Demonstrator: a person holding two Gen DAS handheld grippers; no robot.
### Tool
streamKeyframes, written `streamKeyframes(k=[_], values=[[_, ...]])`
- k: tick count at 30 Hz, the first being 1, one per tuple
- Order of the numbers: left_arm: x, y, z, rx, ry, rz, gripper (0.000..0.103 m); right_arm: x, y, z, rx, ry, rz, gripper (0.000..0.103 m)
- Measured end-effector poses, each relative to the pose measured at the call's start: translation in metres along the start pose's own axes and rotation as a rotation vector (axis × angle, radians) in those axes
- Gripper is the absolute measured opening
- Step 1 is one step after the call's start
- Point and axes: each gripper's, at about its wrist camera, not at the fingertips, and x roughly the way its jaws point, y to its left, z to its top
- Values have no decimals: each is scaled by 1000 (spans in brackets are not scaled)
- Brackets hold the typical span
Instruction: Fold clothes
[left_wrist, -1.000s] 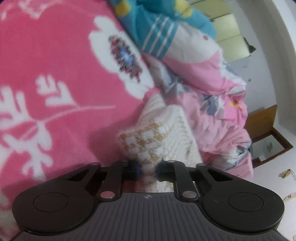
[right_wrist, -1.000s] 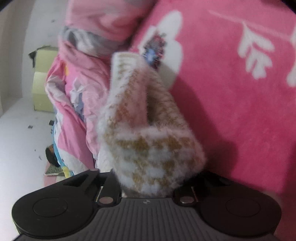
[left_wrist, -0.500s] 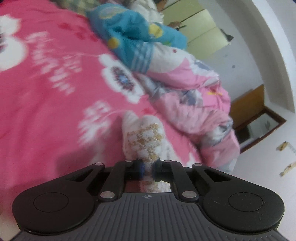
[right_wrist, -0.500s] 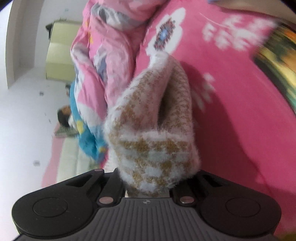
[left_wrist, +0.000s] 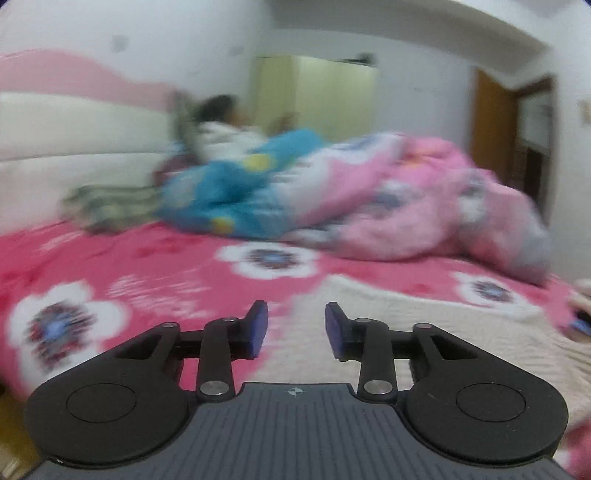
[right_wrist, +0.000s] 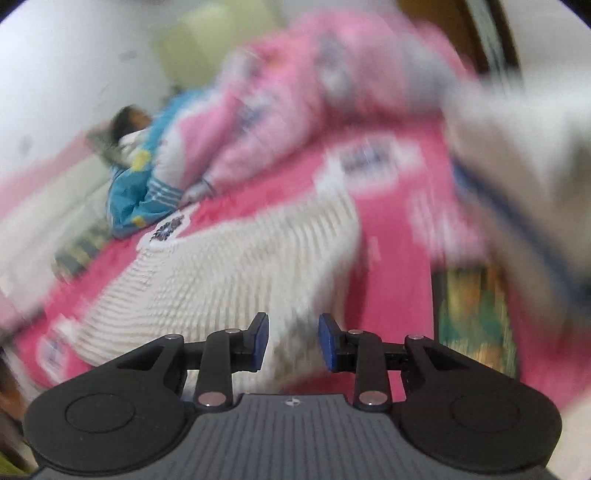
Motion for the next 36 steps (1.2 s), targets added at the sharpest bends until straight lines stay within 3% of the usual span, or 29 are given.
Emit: streamKeyframes(k=[2, 4, 6, 8, 10, 13, 16, 18, 21, 24, 27, 31, 32, 36], values=[[25, -26, -1, 91, 79, -26, 37, 6, 32, 1, -186, -100, 22, 31], [50, -41, -12, 165, 173, -8, 37, 15, 53, -5, -315, -146, 18, 28], [71, -43, -29, 199, 259, 58, 37, 31, 53, -17, -378, -134, -36, 28], [88, -38, -46, 203, 330, 137, 42, 57, 24, -33, -337, -43, -140, 28], [88, -27, -51, 134, 335, 131, 44, 82, -18, -44, -198, 127, -240, 14], [88, -27, -45, 114, 353, 152, 44, 61, -26, -19, -79, 91, -231, 16], [87, -32, -37, 113, 349, 196, 44, 43, 8, 10, -194, -68, -188, 16], [86, -38, -35, 151, 328, 240, 44, 49, 27, 18, -249, -99, -124, 16], [100, -43, -38, 191, 350, 282, 48, 88, 40, 15, -291, -34, -48, 15], [107, -42, -42, 190, 364, 292, 49, 143, 29, -12, -318, 156, -164, 8], [107, -43, -39, 191, 377, 296, 50, 131, 37, 2, -282, 137, -164, 10], [109, -43, -38, 181, 388, 302, 50, 124, 73, 30, -307, 59, -51, 9], [109, -43, -38, 181, 389, 303, 50, 134, 75, 30, -306, 76, -40, 9], [109, -40, -35, 163, 404, 289, 51, 181, 57, 23, -304, 202, -131, 3]])
